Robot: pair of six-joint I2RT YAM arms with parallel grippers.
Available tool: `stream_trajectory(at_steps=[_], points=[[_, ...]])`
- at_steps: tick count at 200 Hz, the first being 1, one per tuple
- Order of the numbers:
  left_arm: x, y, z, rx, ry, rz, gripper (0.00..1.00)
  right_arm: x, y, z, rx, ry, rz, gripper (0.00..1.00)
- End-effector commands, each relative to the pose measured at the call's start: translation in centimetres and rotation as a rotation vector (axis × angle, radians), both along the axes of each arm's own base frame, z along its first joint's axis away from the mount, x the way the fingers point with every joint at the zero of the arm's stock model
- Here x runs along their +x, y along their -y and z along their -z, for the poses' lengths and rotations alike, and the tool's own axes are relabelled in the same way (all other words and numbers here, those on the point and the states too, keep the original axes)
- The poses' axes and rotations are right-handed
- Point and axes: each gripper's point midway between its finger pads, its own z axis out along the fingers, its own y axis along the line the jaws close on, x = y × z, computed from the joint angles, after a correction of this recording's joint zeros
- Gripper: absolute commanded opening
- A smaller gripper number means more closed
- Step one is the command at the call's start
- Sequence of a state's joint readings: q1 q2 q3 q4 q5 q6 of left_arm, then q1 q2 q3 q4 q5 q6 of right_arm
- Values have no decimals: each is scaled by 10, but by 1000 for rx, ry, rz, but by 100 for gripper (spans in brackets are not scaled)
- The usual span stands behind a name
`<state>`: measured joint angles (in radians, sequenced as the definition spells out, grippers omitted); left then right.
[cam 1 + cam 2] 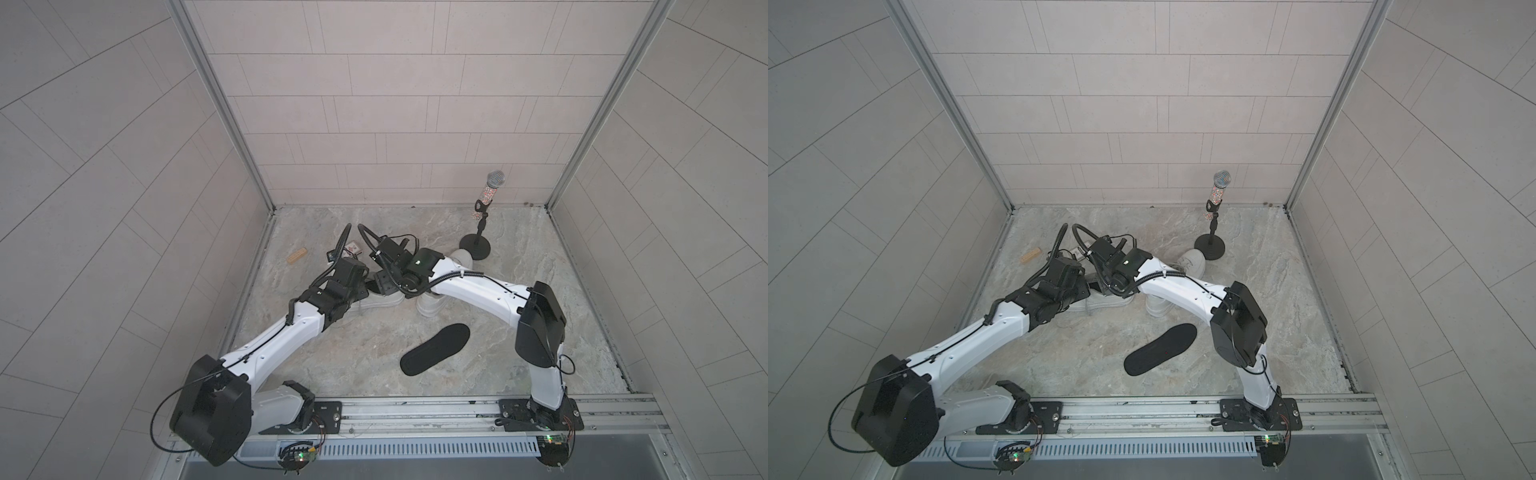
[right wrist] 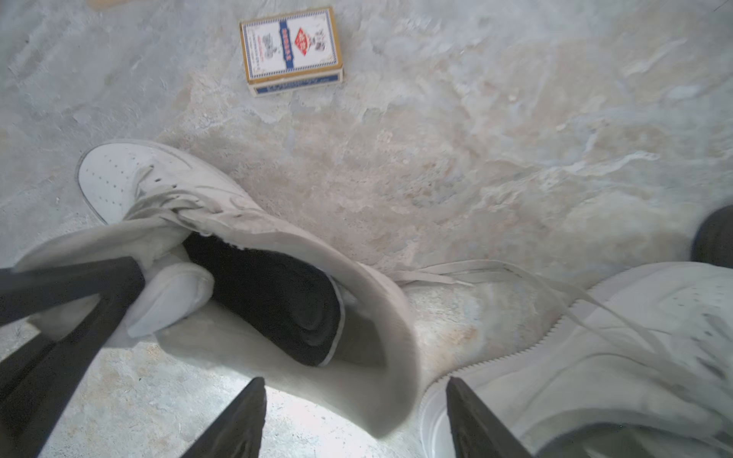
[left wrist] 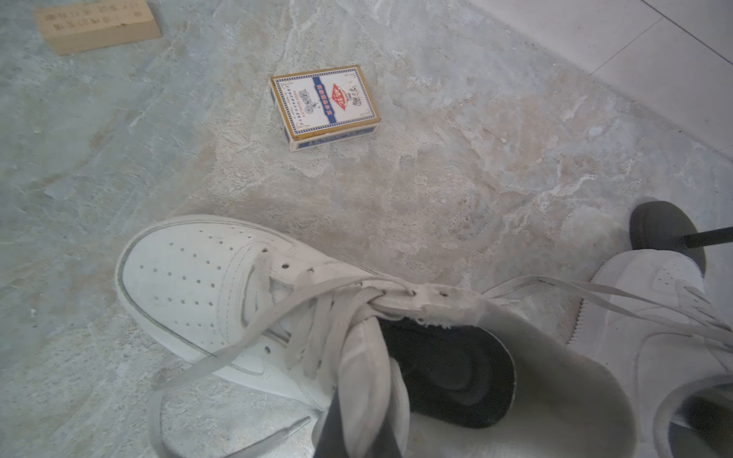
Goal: Insert the insole into the shoe
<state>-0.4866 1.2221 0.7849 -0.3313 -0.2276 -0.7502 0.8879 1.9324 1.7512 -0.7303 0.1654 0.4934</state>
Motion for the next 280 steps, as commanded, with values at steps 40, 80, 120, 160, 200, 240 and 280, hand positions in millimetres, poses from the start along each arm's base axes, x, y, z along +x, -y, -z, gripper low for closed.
stream_trajectory(at_steps=[40,80,120,160,200,240,280], points=[[11,-9,-17,22,62,-42,0,10,7,-14,82,3,-17,75],[11,-6,-17,10,58,-31,0,9,-7,22,32,-119,-62,86],[10,-4,-19,3,62,-19,0,11,-16,45,-24,-188,-83,87],[10,-1,-21,-9,67,-7,0,14,-15,72,-107,-226,-50,86],[5,-11,-22,21,73,-30,0,19,12,93,-256,-283,29,71],[1,-23,-21,63,76,-67,0,19,32,82,-326,-251,66,51],[-3,-28,-22,89,67,-81,0,22,35,88,-342,-253,76,32]])
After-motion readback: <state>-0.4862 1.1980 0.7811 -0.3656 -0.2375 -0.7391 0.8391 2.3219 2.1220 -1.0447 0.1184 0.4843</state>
